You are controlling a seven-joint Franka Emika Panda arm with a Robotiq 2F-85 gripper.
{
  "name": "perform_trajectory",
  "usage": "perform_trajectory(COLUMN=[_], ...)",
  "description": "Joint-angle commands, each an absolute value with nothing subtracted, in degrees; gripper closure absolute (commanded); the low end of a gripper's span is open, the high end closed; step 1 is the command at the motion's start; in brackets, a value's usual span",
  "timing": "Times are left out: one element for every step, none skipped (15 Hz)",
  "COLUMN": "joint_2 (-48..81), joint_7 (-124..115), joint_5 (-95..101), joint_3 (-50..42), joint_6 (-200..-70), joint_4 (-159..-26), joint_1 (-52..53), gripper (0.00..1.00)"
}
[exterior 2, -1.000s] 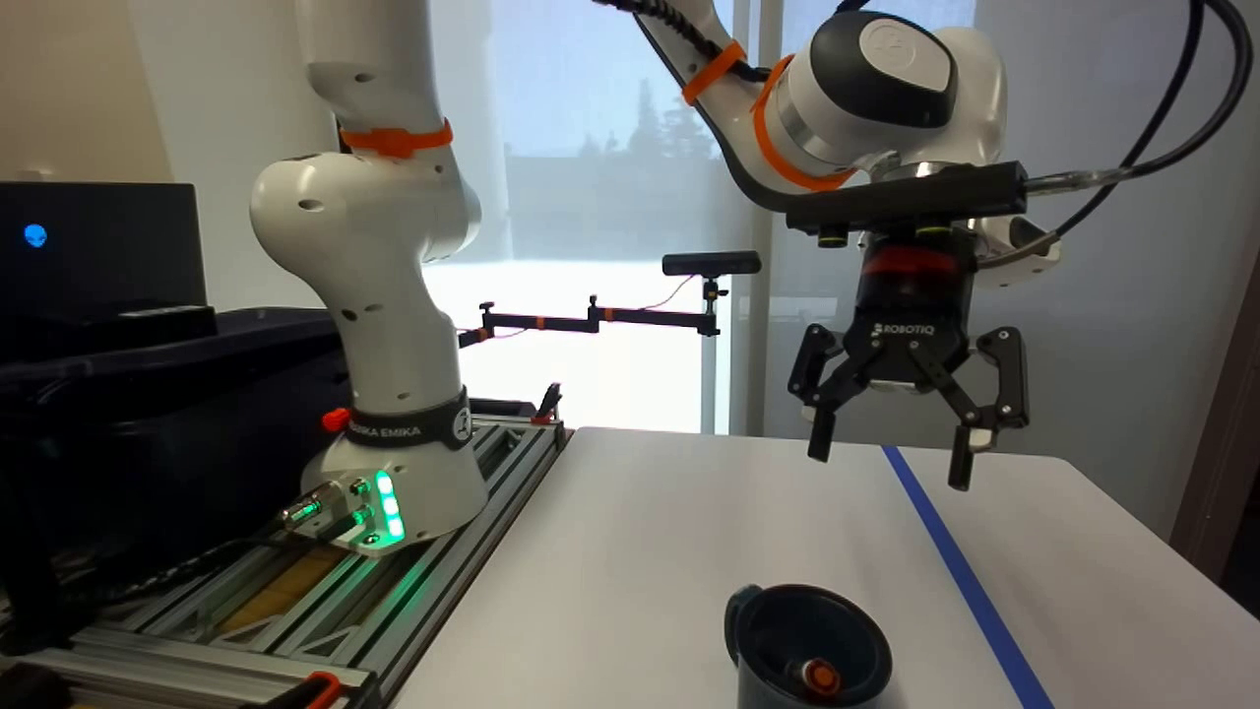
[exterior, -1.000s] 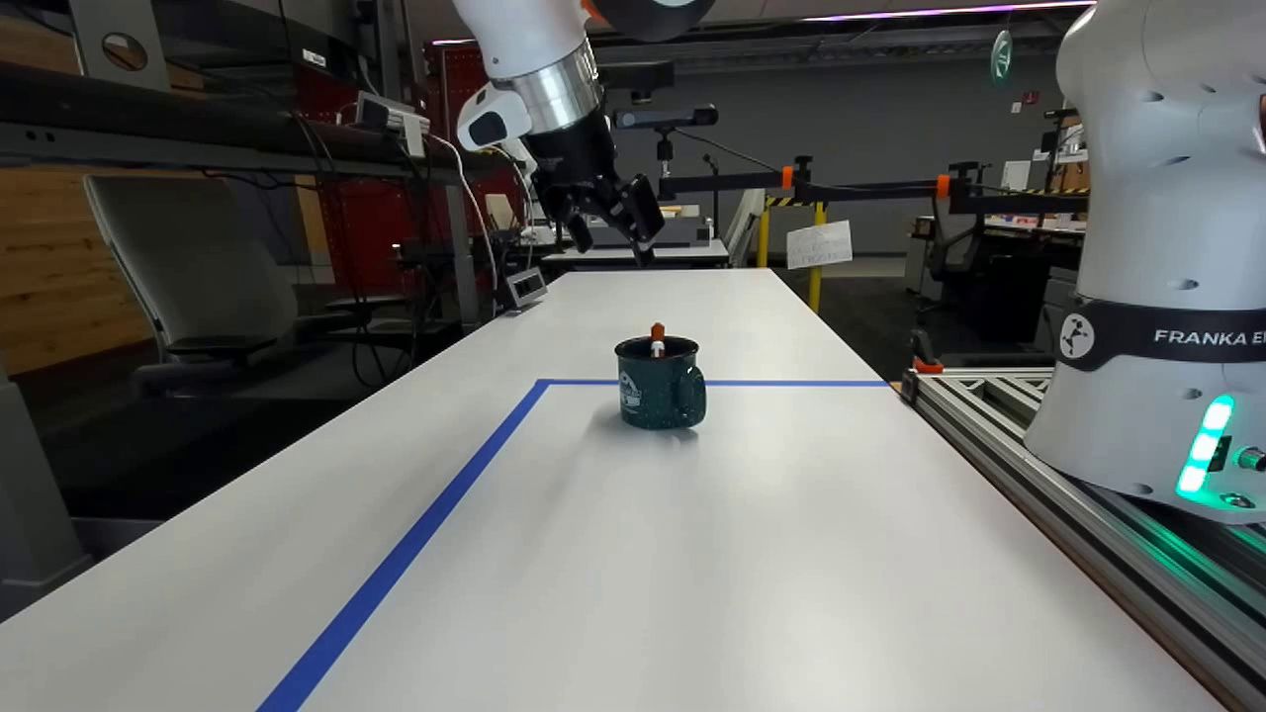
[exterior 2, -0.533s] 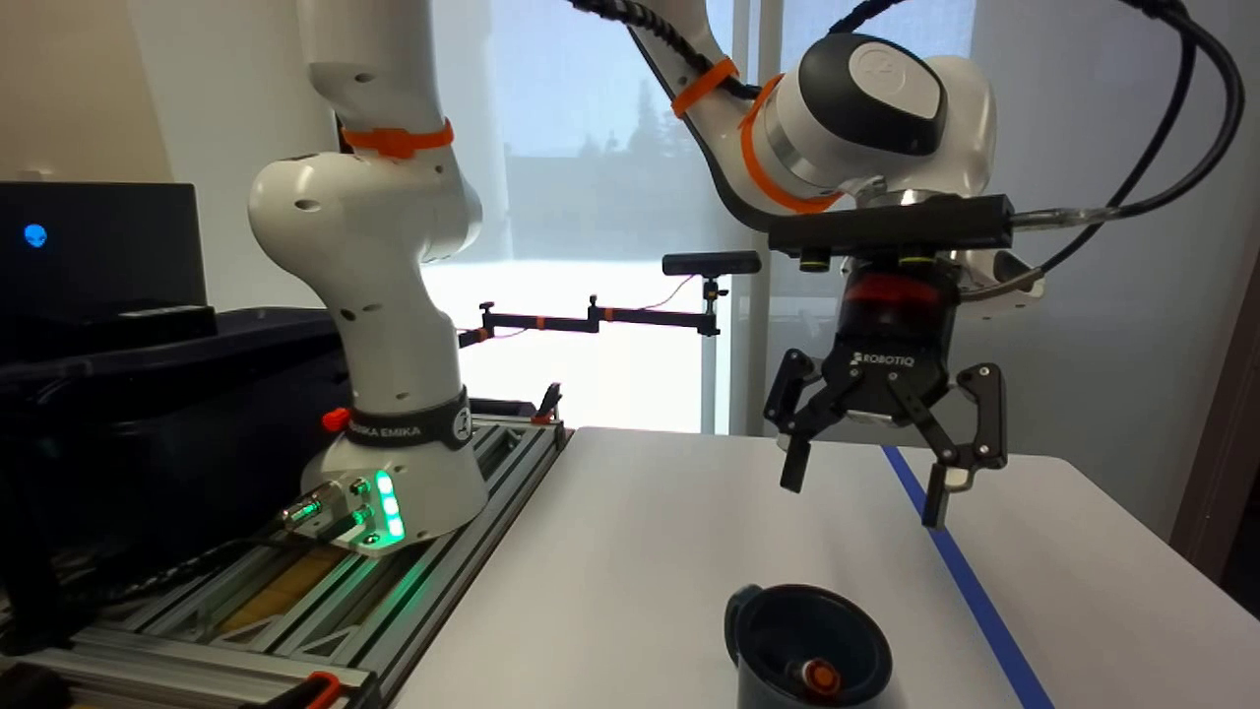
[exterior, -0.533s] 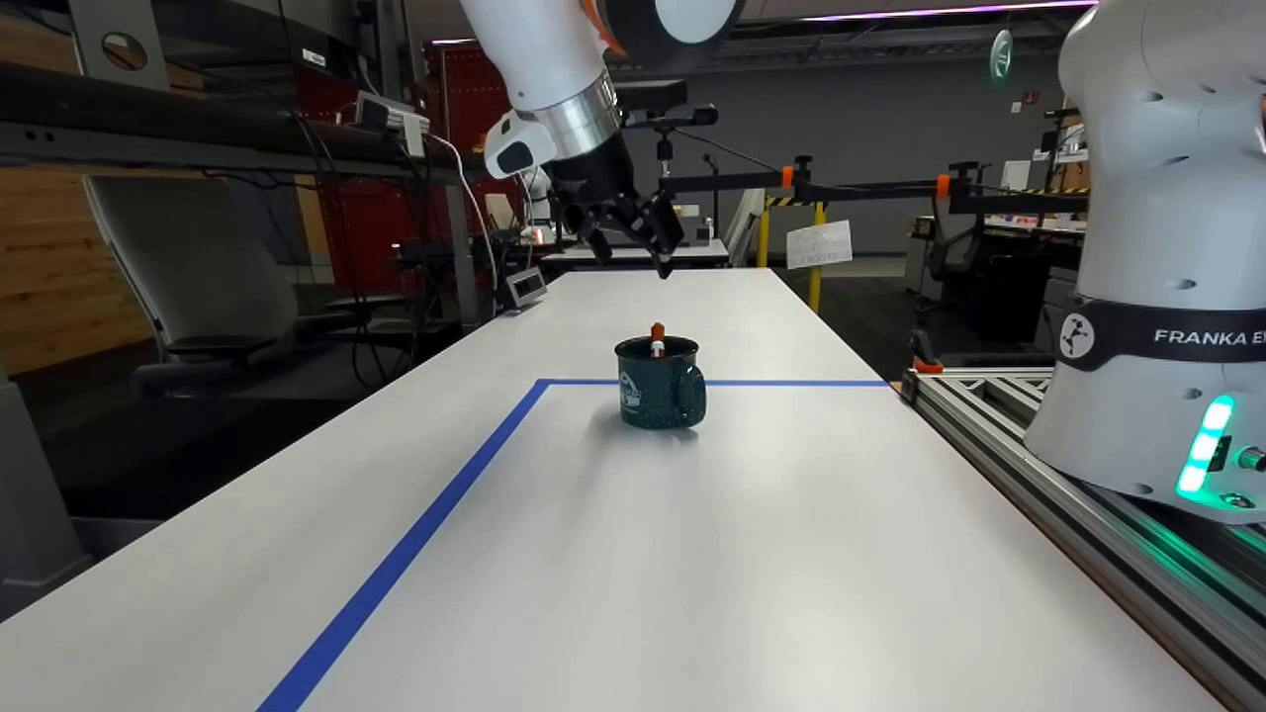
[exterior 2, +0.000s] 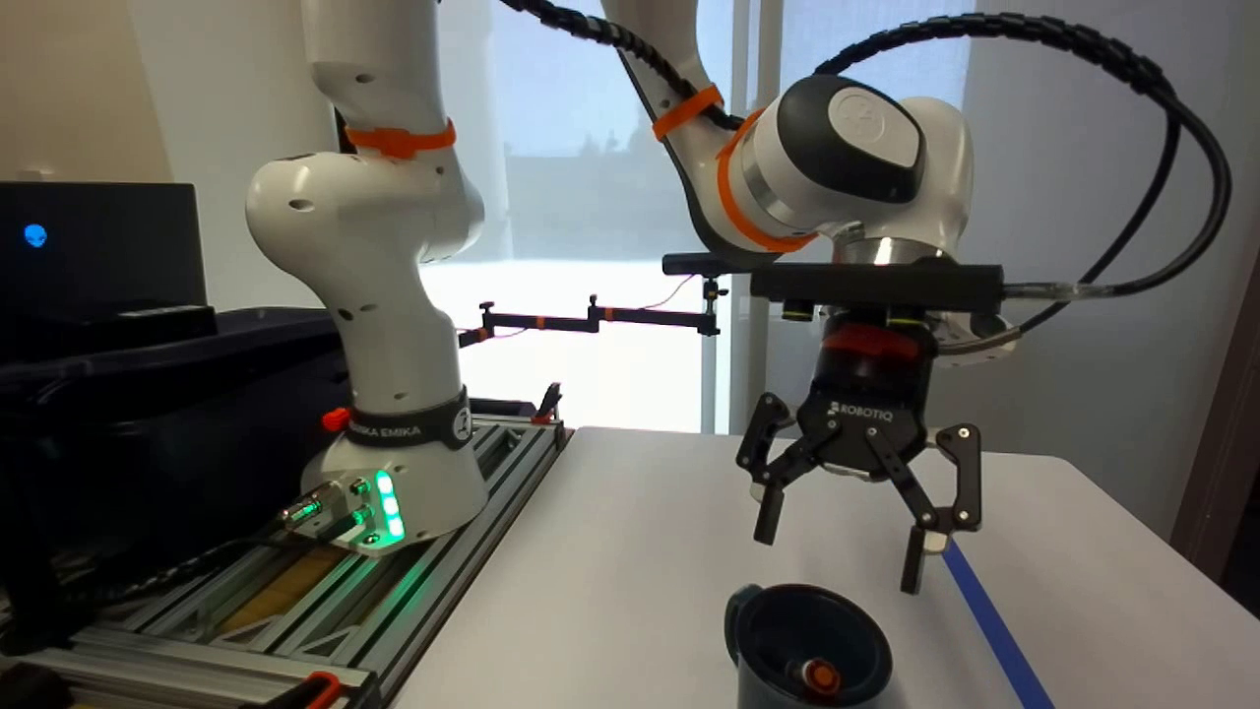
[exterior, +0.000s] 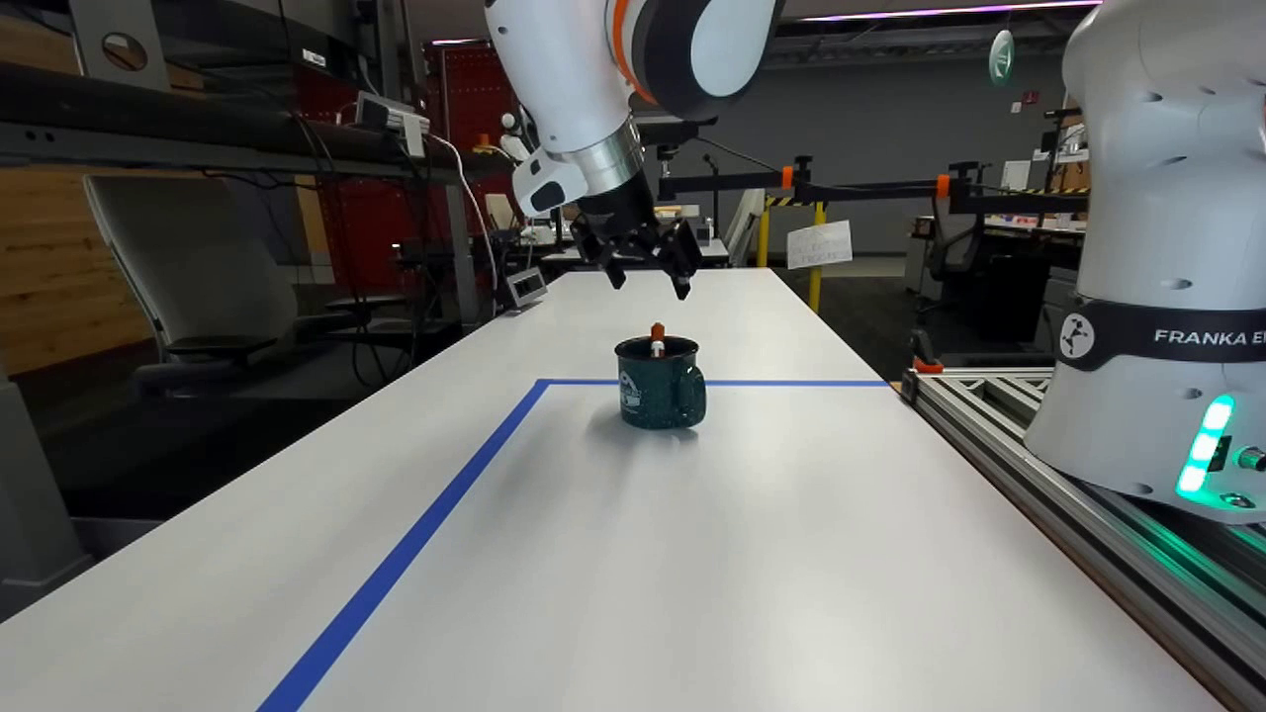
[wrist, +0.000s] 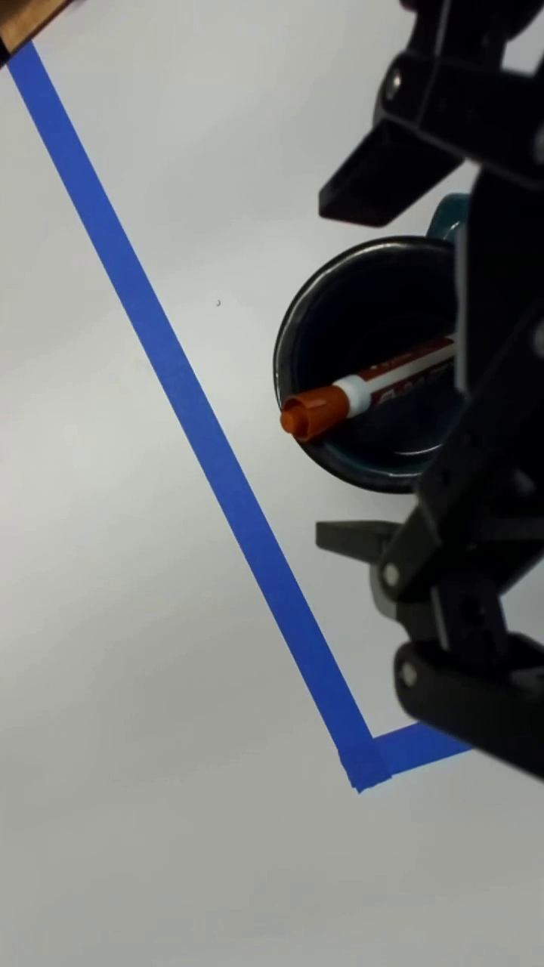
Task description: Remove the marker from the mug.
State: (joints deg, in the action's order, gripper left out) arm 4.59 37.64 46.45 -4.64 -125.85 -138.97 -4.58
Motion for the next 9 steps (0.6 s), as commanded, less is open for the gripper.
perform_trajectory(joint_2=[4.82,5.05,5.21,5.39,5.58,5.71,5.93,6.16,6.33], joint_7=[39.88,40.30,40.69,40.98,41.26,41.83,42.57,43.49,43.81], joint_5=[49.15,49.04,48.99,48.68,48.38,47.87,47.49,46.91,46.81], joint_3=[-4.97,-4.99,-4.96,-4.91,-4.89,-4.86,-4.87,-4.89,-4.93], joint_6=[-129.51,-130.27,-130.91,-131.39,-131.89,-132.26,-132.67,-133.05,-133.17], joint_4=[-141.11,-141.41,-141.57,-141.53,-141.46,-141.32,-141.19,-141.03,-140.90], joint_1=[-5.52,-5.61,-5.71,-5.76,-5.84,-5.92,-6.02,-6.17,-6.25], gripper=[0.00,0.05,0.18,0.20,0.30,0.38,0.43,0.49,0.50])
